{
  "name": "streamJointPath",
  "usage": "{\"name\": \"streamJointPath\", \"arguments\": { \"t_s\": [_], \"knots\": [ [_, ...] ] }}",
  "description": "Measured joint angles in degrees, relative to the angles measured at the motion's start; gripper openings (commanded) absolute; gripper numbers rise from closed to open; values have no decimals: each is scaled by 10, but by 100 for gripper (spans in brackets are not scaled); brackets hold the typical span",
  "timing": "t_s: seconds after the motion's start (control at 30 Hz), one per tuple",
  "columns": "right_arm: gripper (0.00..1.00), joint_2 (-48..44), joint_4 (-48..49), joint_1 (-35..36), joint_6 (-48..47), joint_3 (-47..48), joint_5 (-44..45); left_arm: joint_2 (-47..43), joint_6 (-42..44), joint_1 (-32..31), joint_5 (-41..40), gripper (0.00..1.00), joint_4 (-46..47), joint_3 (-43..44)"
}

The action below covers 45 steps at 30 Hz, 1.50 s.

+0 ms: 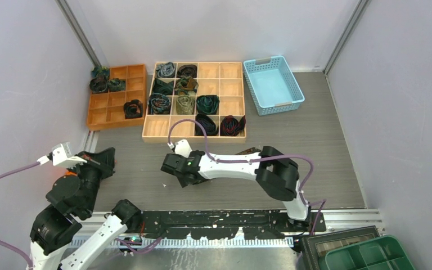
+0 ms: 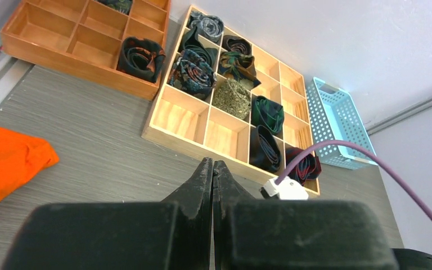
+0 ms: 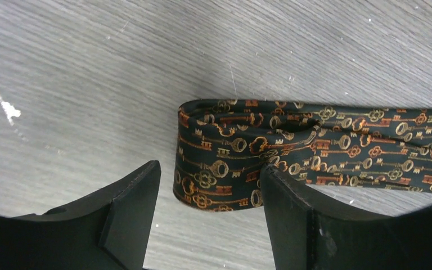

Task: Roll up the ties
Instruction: Roll the tie at the center of the board.

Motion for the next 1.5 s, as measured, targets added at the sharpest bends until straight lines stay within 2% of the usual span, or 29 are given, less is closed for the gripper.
{"name": "streamJointPath", "arguments": {
  "t_s": [0.23,0.3,0.43,0.53,0.77,0.97,1.23,1.5],
  "knots": [
    [68,63,-26,-2,-8,52,11,0,1,0,-15,0,-24,8],
    [62,69,-31,-5,-7,57,14,0,1,0,-19,0,-27,8],
    [42,70,-44,-11,4,59,18,0,3,0,-24,0,-29,8],
    [33,70,-47,-17,14,59,19,0,7,0,-23,0,-30,8],
    [27,58,-24,-21,15,41,10,13,12,0,-8,0,-29,8],
    [26,-19,78,-40,16,-58,-58,29,14,0,4,0,-20,8],
    [26,-155,290,-75,54,-235,-206,77,26,0,30,0,6,8],
    [26,-183,532,-144,135,-402,-330,114,29,0,58,0,35,8]
  ]
}}
